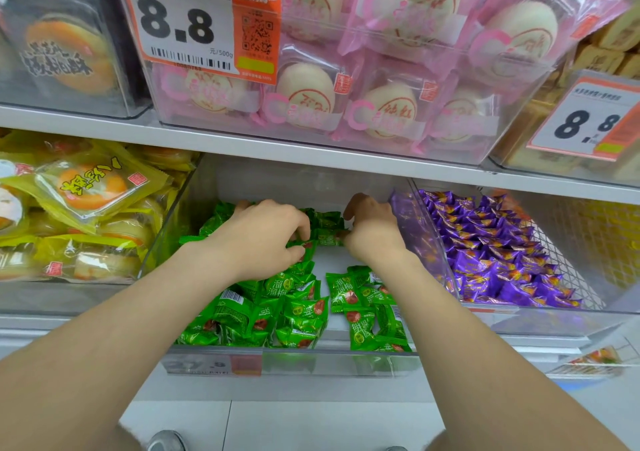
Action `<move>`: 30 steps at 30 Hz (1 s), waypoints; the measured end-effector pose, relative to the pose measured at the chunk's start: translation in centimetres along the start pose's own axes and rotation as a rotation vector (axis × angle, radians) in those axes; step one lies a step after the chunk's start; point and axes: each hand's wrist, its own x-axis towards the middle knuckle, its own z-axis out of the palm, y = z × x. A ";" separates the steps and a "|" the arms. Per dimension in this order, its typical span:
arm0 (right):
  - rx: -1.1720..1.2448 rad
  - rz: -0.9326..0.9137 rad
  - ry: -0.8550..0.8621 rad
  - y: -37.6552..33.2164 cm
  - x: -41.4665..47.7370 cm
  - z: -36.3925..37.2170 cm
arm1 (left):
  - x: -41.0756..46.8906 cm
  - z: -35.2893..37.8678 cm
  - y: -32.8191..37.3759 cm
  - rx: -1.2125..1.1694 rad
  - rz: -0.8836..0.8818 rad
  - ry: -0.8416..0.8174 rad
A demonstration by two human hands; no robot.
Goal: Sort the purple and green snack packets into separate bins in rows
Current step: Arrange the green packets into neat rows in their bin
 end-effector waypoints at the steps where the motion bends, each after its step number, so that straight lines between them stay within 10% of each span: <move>1: -0.024 -0.024 -0.011 -0.1 -0.1 -0.3 | 0.0 0.0 0.0 -0.001 0.000 0.000; 7: -0.238 -0.322 -0.448 0.7 -3.6 -1.7 | -0.1 -0.2 0.1 -0.009 0.010 -0.012; 18: -0.250 -0.292 -0.303 0.7 -3.7 -2.2 | -0.3 -0.3 0.2 -0.029 0.007 -0.022; 30: 0.610 -0.172 -0.287 0.4 -5.1 -5.5 | 0.4 -1.0 0.4 -0.334 -0.029 0.073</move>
